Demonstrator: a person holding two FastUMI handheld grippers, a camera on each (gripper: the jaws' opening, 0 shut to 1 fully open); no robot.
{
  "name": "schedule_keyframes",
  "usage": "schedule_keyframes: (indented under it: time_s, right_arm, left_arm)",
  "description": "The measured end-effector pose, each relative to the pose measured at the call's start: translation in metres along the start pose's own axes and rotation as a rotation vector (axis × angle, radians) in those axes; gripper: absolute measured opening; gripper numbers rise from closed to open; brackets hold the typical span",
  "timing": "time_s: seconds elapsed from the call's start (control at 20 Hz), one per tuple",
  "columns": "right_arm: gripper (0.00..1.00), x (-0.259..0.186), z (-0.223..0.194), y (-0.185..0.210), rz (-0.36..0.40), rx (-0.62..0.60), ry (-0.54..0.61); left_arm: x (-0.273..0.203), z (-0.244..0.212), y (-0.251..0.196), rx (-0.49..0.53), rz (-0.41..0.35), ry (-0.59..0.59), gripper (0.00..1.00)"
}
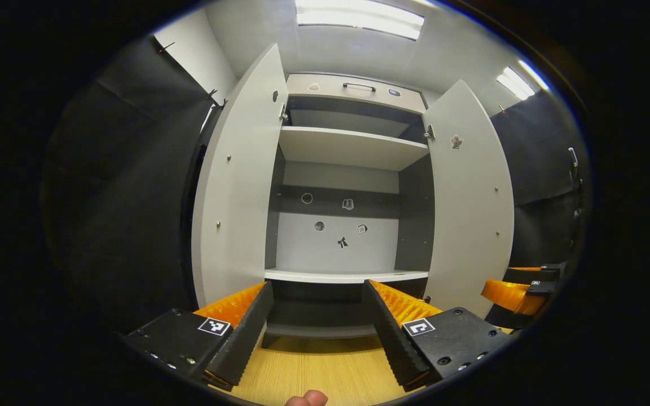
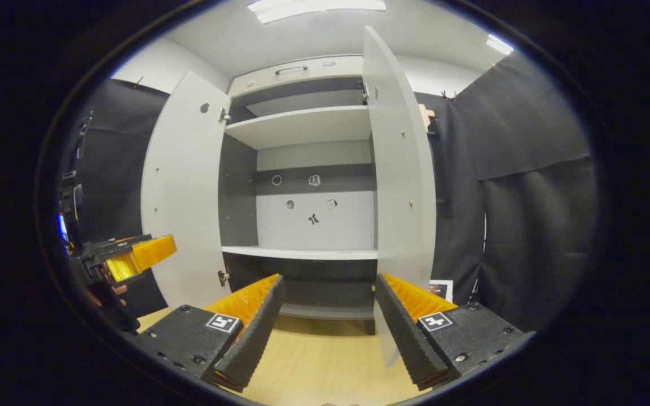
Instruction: Open the right door of the double-door shoe cabinet with the right hand, and open the left door with the left hand.
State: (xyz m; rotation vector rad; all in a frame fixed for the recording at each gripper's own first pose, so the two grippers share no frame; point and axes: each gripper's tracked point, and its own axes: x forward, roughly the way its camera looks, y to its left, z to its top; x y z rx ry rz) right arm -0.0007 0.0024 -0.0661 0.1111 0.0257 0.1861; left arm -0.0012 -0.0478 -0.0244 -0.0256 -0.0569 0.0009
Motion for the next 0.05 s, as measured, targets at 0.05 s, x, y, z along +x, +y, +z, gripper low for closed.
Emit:
schedule_keyframes:
  time_s: [0.05]
  right_arm:
    - [1.00, 0.0001, 0.0006, 0.0020, 0.001, -0.003, -0.001]
  left_arm:
    - [-0.0003, -0.0001, 0.0004, -0.001, -0.001, 0.000, 0.95]
